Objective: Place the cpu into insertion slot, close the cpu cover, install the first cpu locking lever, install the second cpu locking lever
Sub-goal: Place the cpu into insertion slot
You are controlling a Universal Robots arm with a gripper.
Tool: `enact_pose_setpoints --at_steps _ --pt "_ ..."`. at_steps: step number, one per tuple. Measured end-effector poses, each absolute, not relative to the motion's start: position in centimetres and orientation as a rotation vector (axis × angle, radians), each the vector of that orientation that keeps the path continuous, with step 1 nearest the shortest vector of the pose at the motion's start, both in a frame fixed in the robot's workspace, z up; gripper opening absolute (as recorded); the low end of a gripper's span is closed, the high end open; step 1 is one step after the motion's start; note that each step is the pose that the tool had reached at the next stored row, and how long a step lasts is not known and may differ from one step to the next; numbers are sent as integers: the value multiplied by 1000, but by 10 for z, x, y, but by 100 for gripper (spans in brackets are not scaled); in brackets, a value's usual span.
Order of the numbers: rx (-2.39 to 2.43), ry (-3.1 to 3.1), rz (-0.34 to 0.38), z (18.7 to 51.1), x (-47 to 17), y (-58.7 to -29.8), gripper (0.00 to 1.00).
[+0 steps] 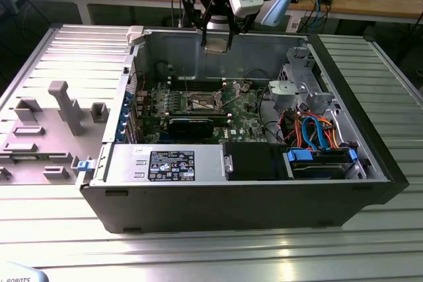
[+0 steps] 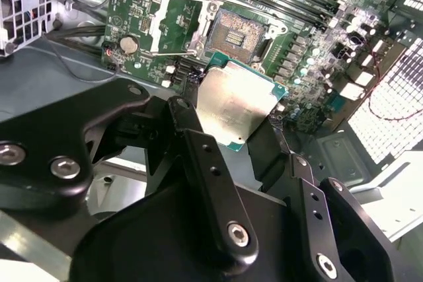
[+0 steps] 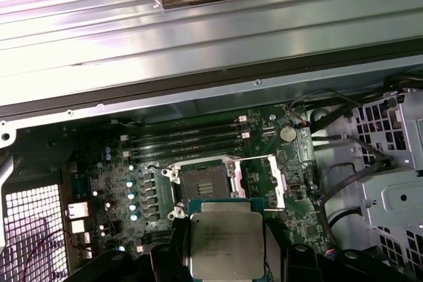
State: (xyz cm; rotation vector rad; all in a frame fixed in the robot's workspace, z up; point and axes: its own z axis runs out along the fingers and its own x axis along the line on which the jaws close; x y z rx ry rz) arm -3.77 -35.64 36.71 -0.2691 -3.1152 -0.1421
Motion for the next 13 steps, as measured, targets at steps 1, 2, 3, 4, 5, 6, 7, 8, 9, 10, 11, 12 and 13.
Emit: enact_pose_setpoints --at_steps 1,2,3,4,5,6,7,8,9,10,11,12,13 --pt "-290 -3114 -142 367 -38 -356 54" --pt "-304 -3113 -142 367 -38 -356 54" --pt "-323 -3112 -142 367 -38 -356 54" --pt "-339 -3110 -143 367 -38 -356 54" --pt "-359 -3109 -143 366 -38 -356 54" --pt "-379 -3107 -143 366 -38 -356 54" --pt "-380 -3107 -143 366 -38 -356 54" --pt "-380 -3107 -143 366 -38 -356 54" --pt "-380 -3107 -143 366 -38 -356 54" --pt "-380 -3107 -143 366 -38 -356 54" --pt "-380 -3107 -143 366 -38 -356 54" --pt "-380 -3107 -143 366 -38 -356 54" --pt "-380 -3107 -143 366 -38 -356 54"
